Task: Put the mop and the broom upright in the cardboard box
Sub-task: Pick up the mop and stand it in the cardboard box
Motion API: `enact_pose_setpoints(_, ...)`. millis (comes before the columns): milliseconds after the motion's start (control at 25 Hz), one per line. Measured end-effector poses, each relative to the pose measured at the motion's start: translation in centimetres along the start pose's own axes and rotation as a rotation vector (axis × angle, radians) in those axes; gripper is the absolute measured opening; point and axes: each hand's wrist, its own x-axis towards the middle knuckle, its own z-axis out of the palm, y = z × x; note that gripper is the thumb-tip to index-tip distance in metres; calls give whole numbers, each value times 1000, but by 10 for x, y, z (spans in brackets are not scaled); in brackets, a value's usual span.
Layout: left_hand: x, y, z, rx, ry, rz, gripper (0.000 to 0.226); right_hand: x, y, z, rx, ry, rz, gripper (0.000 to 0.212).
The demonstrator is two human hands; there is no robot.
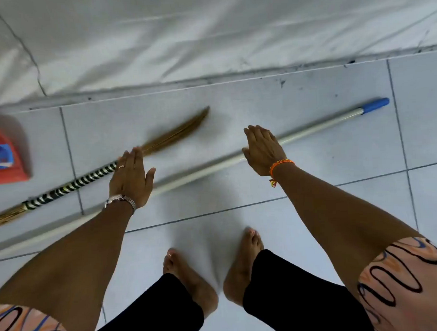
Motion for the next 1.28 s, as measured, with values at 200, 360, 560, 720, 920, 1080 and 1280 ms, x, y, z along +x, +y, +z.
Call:
enact_pose_setpoints(200,7,-28,71,13,-106,44,39,31,13,65,-151,-214,-70,56)
enact_pose_setpoints(360,1,-55,99,-70,-185,35,50,49,26,76,-325,-260,-151,47)
enact_pose_setpoints(560,-7,-67,110,-57,-200,33,61,56,32,77,-513,-247,-196,37)
enact_pose_setpoints(720,-22,-67,74,-104,-186,78,54,14,28,36,-480,-71,-174,26)
enact_pose_setpoints(920,-62,-30,-32,-213,-145,99,50,-54,15,-99,-491,283,-105,45)
enact_pose_setpoints(1080,-113,12,-147,-292,-116,117,59,-124,-15,-254,-425,491,-3,58)
enact_pose_setpoints(1280,-206,52,-315,-464,-10,107,39,-223,-78,-464,-155,816,-96,51)
